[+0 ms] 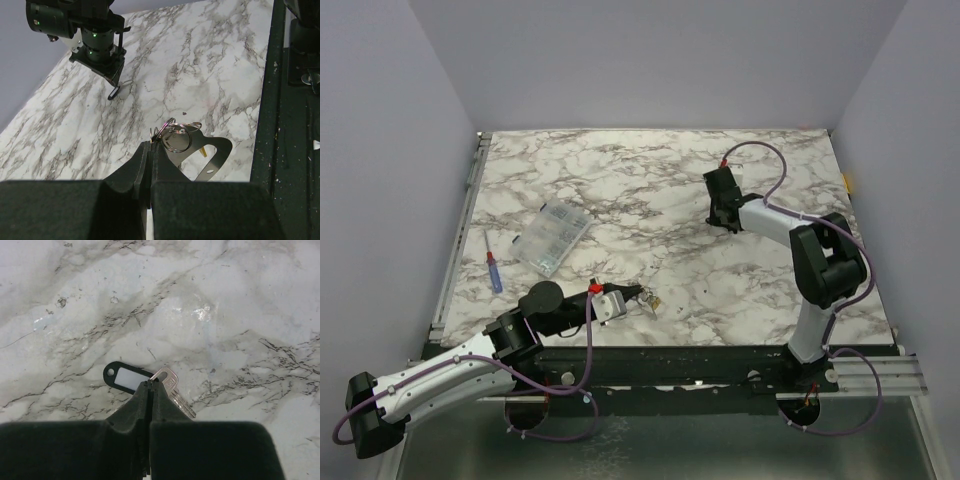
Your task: Put the keys on the keyring
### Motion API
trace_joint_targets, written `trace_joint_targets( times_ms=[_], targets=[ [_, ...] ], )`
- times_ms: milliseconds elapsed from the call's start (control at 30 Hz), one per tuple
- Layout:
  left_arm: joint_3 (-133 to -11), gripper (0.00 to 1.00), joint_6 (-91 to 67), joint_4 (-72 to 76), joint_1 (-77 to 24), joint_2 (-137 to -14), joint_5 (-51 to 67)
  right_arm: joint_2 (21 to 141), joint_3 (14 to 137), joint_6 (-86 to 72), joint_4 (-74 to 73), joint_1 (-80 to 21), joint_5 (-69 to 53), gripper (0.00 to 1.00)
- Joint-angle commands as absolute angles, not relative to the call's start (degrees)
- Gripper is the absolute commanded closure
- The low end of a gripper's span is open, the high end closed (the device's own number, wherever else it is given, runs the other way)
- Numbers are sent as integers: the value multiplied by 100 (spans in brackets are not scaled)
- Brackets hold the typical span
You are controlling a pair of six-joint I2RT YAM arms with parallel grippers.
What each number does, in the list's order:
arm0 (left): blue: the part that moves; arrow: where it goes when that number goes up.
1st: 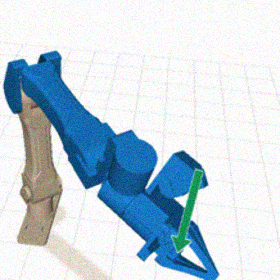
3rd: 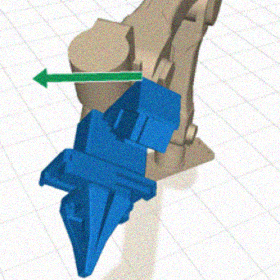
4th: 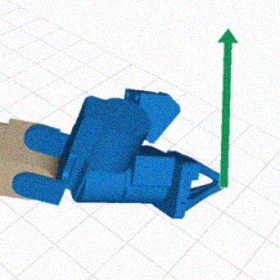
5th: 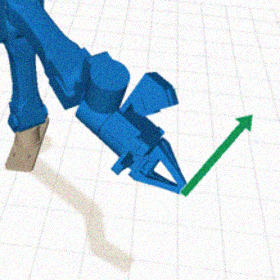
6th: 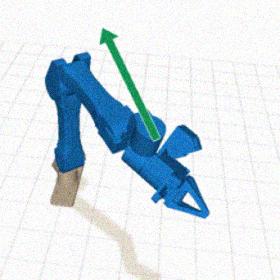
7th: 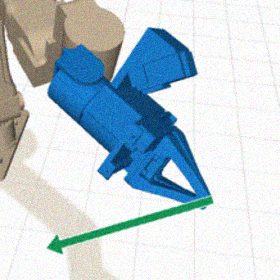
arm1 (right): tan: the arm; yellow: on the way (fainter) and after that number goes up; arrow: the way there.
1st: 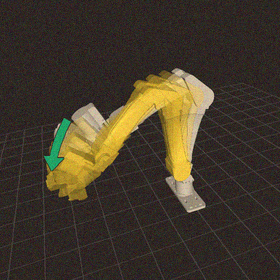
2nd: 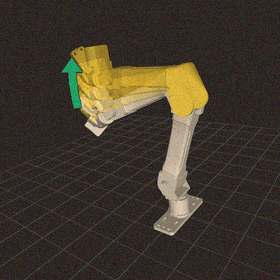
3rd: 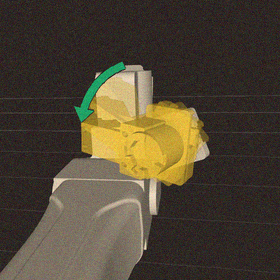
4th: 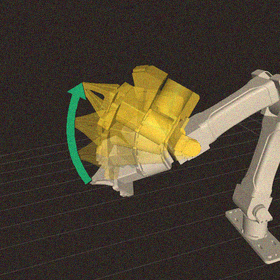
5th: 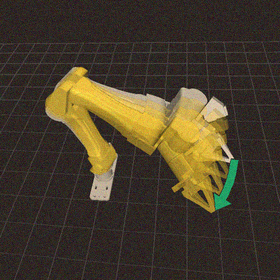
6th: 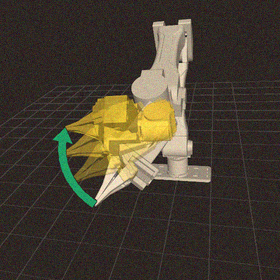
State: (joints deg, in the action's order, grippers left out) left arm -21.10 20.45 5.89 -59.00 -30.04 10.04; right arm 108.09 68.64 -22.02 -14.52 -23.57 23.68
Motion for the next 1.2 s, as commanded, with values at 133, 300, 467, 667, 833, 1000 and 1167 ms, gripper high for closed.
trace_joint_targets(
  times_ms=[133,300,467,667,833,1000,1167],
  targets=[
    [-2109,100,2082,705,-5926,-2936,1110,9896,6389,-1854,-865,-2335,1931,100],
    [-2109,100,2079,711,-5924,-2936,1122,9697,6183,-1821,-744,-2338,1746,100],
    [-2109,100,2080,712,-5924,-2938,1124,9236,5933,-1649,-479,-2337,1322,99],
    [-2118,100,2103,717,-5927,-2942,1076,8167,5215,-1434,605,-2335,-312,99],
    [-2140,100,2101,710,-5917,-2965,1064,7457,4800,-1447,1082,-2338,-1333,99],
    [-2207,100,2138,654,-5915,-2969,1017,6828,4510,-1370,1327,-2336,-2505,99],
    [-2304,100,2245,522,-5907,-2987,919,6295,4219,-1400,1634,-2346,-3572,99]
  ],
)
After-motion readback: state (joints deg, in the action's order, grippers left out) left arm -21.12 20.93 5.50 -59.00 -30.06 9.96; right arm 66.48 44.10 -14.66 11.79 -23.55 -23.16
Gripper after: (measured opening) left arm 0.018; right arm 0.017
